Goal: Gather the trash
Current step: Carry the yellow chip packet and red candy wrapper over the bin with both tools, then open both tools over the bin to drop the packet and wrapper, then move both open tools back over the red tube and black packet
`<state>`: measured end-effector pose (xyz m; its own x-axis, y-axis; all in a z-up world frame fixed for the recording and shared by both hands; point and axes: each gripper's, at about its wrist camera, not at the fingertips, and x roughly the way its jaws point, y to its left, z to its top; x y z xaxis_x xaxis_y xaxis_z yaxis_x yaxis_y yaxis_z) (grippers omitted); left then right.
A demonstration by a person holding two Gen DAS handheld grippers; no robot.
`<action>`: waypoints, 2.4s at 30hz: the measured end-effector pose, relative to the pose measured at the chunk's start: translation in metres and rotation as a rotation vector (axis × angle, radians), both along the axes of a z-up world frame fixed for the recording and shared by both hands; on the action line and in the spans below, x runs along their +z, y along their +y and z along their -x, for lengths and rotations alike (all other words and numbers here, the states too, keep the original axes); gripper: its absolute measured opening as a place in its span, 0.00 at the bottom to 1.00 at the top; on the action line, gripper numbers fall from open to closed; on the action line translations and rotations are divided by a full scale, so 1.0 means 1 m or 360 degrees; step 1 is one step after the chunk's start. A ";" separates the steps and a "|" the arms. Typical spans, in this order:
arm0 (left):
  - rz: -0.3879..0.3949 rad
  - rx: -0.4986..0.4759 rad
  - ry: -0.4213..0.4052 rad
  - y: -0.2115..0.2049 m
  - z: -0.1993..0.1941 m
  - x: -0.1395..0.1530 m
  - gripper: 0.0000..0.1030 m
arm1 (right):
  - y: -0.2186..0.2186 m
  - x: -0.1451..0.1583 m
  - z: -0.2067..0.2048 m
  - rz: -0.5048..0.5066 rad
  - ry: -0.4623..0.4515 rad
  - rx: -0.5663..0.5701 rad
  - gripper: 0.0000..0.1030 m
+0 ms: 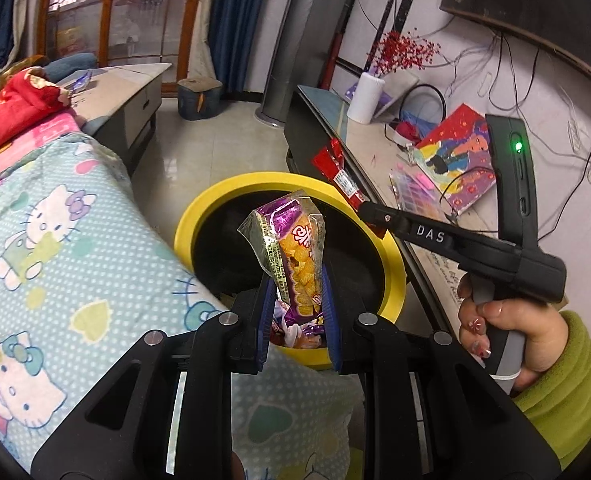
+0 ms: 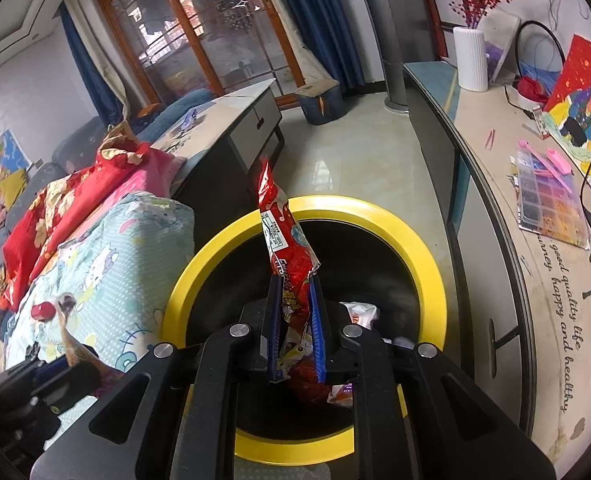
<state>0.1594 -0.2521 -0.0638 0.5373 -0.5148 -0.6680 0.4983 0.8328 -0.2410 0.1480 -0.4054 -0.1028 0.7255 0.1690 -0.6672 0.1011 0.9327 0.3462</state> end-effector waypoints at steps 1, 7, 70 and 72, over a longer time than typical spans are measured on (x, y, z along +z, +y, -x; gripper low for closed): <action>-0.0010 -0.0006 0.0002 -0.003 -0.001 -0.002 0.16 | -0.002 -0.001 0.000 -0.0007 0.0004 -0.0004 0.14; -0.0049 -0.0054 0.0030 -0.017 -0.008 -0.012 0.16 | -0.012 -0.006 0.000 -0.0053 0.0018 -0.0023 0.14; 0.0066 0.0791 -0.0075 0.220 0.026 0.035 0.89 | 0.175 0.059 0.012 0.0184 -0.0239 0.0633 0.67; 0.0058 0.0814 -0.0069 0.229 0.028 0.034 0.89 | 0.187 0.061 0.011 0.0188 -0.0247 0.0667 0.67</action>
